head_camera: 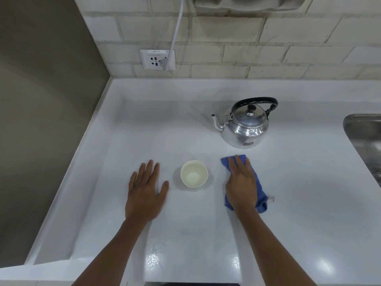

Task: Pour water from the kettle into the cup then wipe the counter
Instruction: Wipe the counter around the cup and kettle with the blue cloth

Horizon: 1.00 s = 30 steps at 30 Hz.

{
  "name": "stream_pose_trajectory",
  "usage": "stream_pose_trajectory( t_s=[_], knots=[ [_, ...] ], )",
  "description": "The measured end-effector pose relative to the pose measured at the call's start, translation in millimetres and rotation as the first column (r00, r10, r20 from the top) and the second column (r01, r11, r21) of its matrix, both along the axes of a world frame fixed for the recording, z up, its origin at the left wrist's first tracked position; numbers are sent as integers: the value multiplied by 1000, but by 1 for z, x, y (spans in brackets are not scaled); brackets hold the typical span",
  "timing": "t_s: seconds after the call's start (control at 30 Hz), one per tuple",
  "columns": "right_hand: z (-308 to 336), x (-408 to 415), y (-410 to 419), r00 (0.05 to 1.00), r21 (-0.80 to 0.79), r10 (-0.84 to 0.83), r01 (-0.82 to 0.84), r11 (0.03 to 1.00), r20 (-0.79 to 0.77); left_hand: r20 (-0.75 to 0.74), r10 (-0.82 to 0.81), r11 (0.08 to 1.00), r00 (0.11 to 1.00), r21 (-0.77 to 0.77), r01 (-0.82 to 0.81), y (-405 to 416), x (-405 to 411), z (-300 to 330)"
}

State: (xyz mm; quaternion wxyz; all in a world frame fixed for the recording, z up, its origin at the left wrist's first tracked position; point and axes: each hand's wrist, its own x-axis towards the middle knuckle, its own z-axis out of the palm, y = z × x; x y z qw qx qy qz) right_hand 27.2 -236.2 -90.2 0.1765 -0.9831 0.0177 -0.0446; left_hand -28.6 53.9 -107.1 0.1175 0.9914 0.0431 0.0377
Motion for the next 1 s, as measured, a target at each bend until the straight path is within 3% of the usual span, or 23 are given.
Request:
stream_pose_trajectory(
  t_s=[0.1, 0.27, 0.33, 0.47, 0.57, 0.7, 0.8, 1.0],
  knots=[
    [1, -29, 25, 992, 59, 108, -111, 992, 60, 6, 3, 1000, 1000, 1, -3, 0, 0, 0],
    [-15, -84, 1, 969, -2, 246, -246, 969, -4, -1, -1, 1000, 1000, 7, 1, 1, 0, -1],
    [-8, -74, -27, 974, -73, 227, -228, 971, -25, -5, -1, 1000, 1000, 11, 1, 2, -1, -2],
    [6, -23, -39, 999, -52, 39, -38, 998, 5, -7, 0, 1000, 1000, -13, 0, 1, 0, 0],
    [1, -6, -18, 997, -15, -28, 27, 1000, -66, -4, 1, 1000, 1000, -15, -1, 0, -1, 0],
    [-9, -59, 3, 997, 39, 74, -74, 996, 19, 0, -4, 1000, 1000, 0, 4, 1, 0, -1],
    [-11, -94, -29, 983, -51, 177, -179, 983, -38, -2, -7, 1000, 1000, 7, 7, 2, 0, -1],
    [8, -15, -56, 985, -71, -165, 161, 984, -46, 15, -29, 1000, 999, -7, 29, 2, 0, -1]
  ],
)
